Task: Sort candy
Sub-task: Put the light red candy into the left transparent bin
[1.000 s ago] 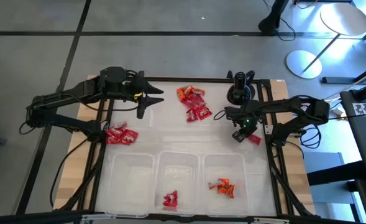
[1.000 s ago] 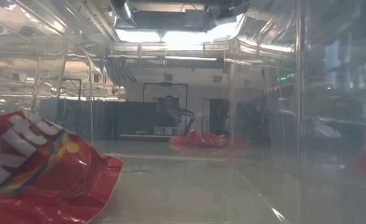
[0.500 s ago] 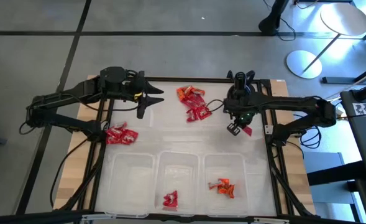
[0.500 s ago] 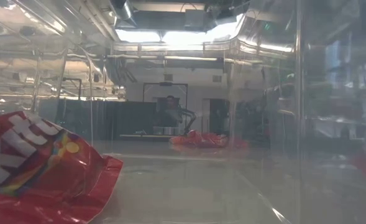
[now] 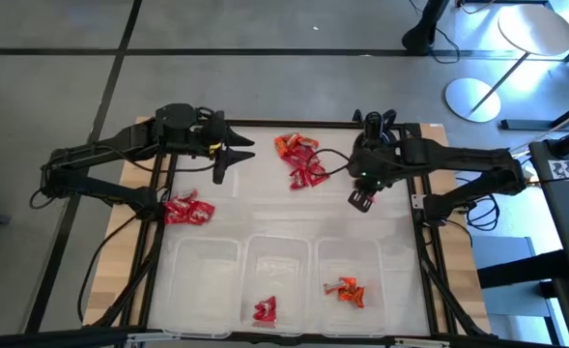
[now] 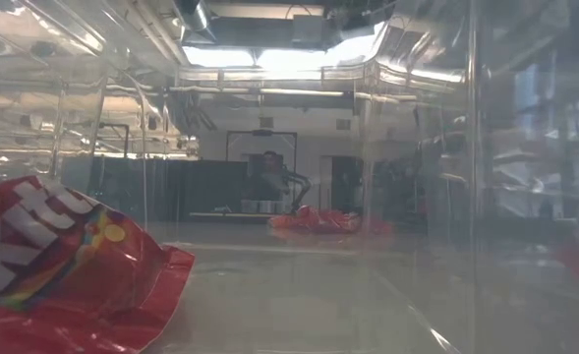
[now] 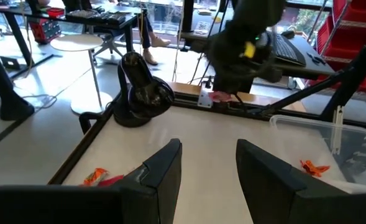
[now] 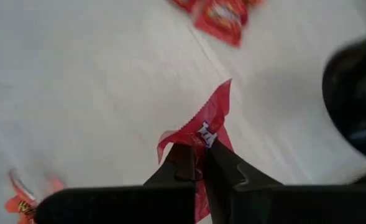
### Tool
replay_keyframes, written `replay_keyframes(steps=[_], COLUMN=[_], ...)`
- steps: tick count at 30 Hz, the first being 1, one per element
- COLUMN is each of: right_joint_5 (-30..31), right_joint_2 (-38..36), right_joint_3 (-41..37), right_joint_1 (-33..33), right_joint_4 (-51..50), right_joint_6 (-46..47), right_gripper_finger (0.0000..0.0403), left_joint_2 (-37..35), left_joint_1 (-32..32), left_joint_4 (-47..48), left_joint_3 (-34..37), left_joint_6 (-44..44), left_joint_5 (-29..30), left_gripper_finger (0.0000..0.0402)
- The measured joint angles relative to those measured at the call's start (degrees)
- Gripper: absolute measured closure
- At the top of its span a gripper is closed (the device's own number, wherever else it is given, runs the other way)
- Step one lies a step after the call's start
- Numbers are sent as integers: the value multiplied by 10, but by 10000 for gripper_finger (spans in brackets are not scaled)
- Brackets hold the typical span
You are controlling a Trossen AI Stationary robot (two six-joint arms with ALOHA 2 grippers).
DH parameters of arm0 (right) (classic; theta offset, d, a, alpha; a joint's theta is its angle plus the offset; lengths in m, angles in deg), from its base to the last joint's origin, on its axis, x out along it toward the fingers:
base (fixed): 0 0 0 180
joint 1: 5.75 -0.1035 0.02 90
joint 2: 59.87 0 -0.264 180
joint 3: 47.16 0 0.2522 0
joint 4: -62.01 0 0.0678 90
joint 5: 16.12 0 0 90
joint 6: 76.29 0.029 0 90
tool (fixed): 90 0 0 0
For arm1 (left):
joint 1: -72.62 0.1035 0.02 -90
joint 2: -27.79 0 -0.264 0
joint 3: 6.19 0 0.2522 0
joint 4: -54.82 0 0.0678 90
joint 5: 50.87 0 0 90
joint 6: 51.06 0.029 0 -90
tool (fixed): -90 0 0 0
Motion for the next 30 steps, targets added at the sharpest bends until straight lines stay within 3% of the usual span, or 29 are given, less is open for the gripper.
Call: replay_keyframes(steps=[7, 17, 30], right_joint_5=[-11, -16, -16], right_joint_2=[2, 15, 164], right_joint_3=[10, 10, 10], right_joint_1=[-33, -100, -179], right_joint_4=[90, 282, 559], right_joint_6=[-45, -29, 4], right_gripper_finger=[395, 396, 397], left_joint_2=[-3, -4, -35], left_joint_1=[-10, -75, -172], left_joint_4=[22, 59, 155], left_joint_3=[0, 0, 0], left_joint_6=[-40, -47, -109], left_joint_5=[2, 2, 1], left_gripper_finger=[259, 259, 259])
